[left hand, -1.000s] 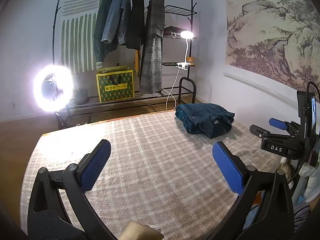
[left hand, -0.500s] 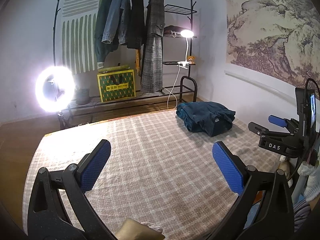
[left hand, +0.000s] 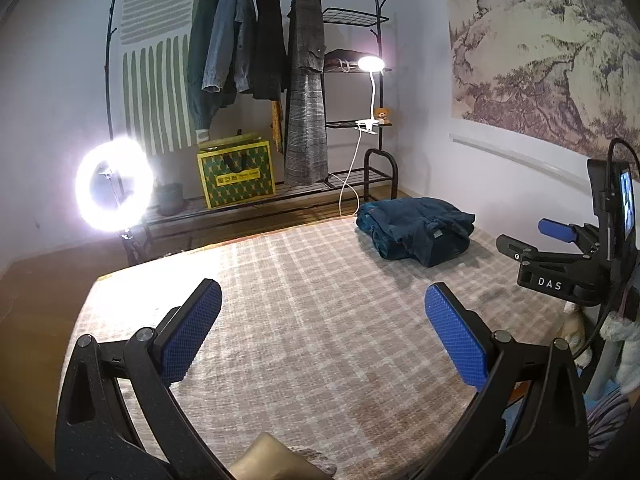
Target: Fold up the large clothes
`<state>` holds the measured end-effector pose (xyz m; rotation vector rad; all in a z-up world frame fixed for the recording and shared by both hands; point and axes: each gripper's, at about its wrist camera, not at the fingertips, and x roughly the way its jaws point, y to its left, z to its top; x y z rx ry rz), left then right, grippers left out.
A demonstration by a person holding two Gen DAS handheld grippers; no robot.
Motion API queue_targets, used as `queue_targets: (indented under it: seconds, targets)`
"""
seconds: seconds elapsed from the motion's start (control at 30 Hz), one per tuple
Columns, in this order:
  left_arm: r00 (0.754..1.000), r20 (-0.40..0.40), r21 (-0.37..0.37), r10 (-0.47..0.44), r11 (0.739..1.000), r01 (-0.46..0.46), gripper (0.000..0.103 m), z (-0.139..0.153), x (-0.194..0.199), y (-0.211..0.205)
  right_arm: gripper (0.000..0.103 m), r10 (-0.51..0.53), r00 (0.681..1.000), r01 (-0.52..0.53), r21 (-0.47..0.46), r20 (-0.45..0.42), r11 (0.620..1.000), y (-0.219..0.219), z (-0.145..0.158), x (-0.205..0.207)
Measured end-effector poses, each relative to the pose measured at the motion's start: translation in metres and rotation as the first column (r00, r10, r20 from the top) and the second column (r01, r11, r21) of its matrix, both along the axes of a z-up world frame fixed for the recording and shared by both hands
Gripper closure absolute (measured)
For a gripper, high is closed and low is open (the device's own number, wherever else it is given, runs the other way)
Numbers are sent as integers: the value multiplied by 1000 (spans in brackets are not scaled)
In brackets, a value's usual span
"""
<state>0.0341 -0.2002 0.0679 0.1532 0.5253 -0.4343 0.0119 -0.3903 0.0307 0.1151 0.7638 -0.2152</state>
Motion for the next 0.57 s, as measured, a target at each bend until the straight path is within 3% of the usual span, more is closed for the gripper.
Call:
queue_targets:
  seconds: [0.57]
  targets:
    - [1000, 22, 15, 2, 1000, -3, 0, -5, 0, 4, 20, 13, 1000, -13, 1, -1, 1000, -1, 0, 2]
